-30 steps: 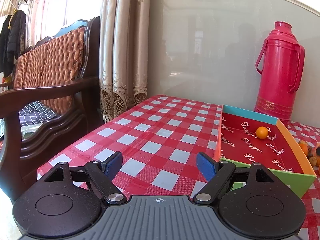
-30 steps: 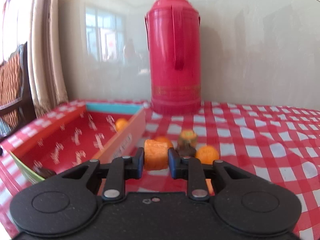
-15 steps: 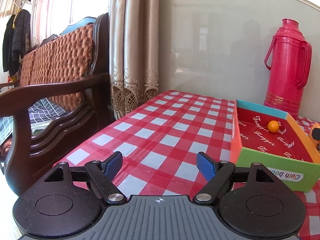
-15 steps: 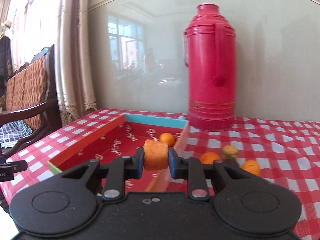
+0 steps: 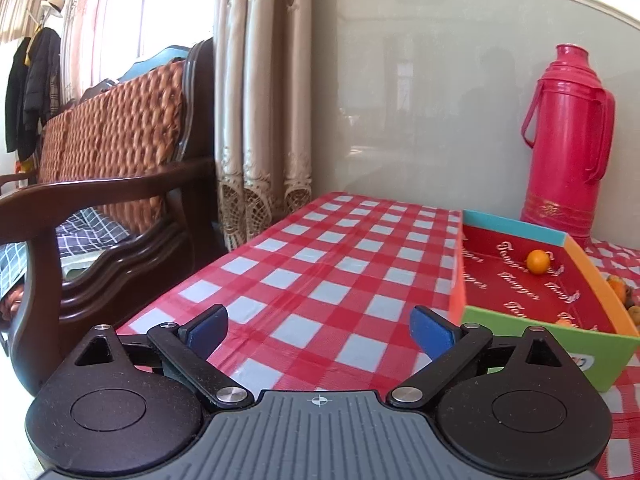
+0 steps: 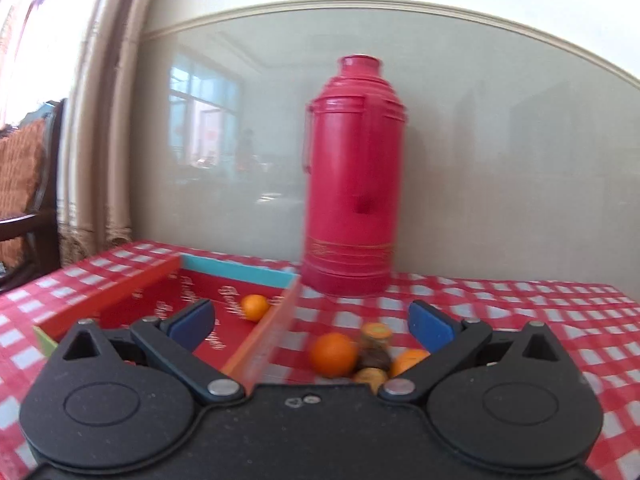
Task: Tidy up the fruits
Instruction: 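Carry the squash chunk with the right tool and release it into the red box, then lower the left tool to an orange squash chunk and close on it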
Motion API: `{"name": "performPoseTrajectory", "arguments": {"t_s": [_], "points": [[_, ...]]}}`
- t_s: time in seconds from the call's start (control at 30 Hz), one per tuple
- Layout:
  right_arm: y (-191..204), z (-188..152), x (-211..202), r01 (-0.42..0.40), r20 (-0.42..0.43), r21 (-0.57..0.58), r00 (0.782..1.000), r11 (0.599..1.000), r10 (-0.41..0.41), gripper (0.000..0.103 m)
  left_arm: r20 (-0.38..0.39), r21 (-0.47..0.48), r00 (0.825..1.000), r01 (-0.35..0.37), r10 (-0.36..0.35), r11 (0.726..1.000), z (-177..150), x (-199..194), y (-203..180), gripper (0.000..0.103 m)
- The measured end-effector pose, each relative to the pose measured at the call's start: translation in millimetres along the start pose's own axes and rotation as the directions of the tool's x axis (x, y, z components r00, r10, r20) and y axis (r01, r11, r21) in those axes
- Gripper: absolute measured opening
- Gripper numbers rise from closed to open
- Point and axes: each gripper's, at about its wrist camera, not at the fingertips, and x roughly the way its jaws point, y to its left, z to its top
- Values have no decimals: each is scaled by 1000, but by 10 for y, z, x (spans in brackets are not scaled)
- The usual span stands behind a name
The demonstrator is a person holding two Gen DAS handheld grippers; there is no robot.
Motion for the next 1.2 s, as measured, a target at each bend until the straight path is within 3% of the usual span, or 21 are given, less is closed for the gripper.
{"name": "performPoseTrajectory", "arguments": {"t_s": [0.13,0.2,0.33,0.5,0.67,0.77,0.87,0.93,1.0,1.07,1.1,1.13,1.2], "points": [[-196,-60,35,163,-48,20,986,986,-162,97,5,13,1000,14,-14,1000,20,-29,-130,97],[-374,-70,42,212,-75,62,975,975,-207,97,10,19,1000,22,-22,1000,29,-52,-192,103],[-792,-119,22,211,-131,190,973,959,-188,97,22,31,999,38,-39,999,52,-96,-338,103],[-1055,-157,-89,237,-127,145,967,961,-220,97,75,24,991,106,-108,994,91,-214,-618,103],[-1350,-214,-165,241,-163,137,962,961,-218,97,158,-4,964,217,-214,976,79,-376,-1053,103],[-1534,-262,-201,245,-196,147,957,958,-215,97,133,40,944,300,-303,953,66,-428,-1414,103],[-1673,-283,-288,301,-175,141,945,943,-275,97,120,81,921,364,-371,928,25,-472,-1783,103],[-1787,-311,-347,312,-175,150,942,938,-285,97,103,95,916,380,-389,920,-7,-476,-2021,103],[-1894,-345,-380,332,-178,149,936,931,-305,97,46,106,892,443,-450,890,-54,-439,-2208,103],[-1990,-379,-405,350,-184,142,928,926,-323,97,-29,138,889,456,-456,879,-116,-391,-2421,103],[-2041,-388,-418,358,-185,140,925,923,-331,97,-61,153,879,477,-473,866,-145,-364,-2518,103],[-2090,-402,-438,367,-183,138,922,920,-341,97,-79,166,870,493,-487,854,-175,-345,-2609,103],[-2197,-425,-473,388,-185,139,914,911,-361,97,-96,202,870,493,-483,846,-211,-328,-2769,103]]}}
